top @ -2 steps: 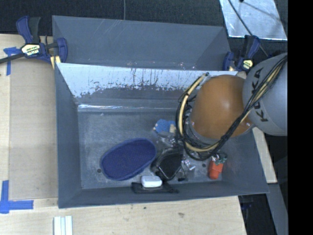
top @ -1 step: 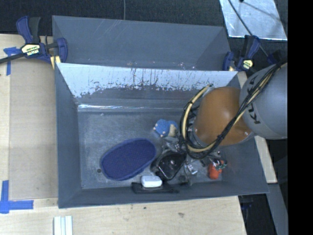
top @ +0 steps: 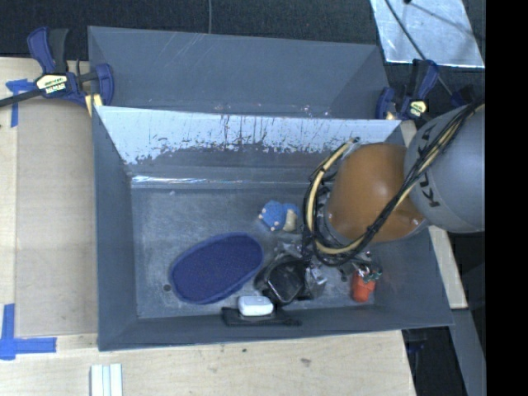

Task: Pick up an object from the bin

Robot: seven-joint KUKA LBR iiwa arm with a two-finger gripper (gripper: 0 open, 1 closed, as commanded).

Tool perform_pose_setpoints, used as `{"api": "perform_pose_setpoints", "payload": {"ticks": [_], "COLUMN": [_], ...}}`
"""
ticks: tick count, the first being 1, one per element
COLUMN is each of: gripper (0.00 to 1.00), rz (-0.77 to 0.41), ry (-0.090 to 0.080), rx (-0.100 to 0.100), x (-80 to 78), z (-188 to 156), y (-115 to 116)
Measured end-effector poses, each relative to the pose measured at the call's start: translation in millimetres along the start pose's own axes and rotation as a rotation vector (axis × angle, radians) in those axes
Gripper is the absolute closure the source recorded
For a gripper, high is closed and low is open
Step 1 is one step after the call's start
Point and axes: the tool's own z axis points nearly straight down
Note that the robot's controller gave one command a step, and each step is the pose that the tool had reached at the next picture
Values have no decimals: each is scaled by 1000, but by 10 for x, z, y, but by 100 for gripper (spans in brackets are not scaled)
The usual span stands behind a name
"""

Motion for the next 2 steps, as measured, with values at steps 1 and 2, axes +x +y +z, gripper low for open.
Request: {"api": "perform_pose_setpoints", "payload": {"ticks": [1,2], "gripper": [100,100], "rz": [-32,0], "ry": [5,6], "rx": [0,-2], "x": [-117,-219], "z": [-1048,-2556], "y": [-84,166]}}
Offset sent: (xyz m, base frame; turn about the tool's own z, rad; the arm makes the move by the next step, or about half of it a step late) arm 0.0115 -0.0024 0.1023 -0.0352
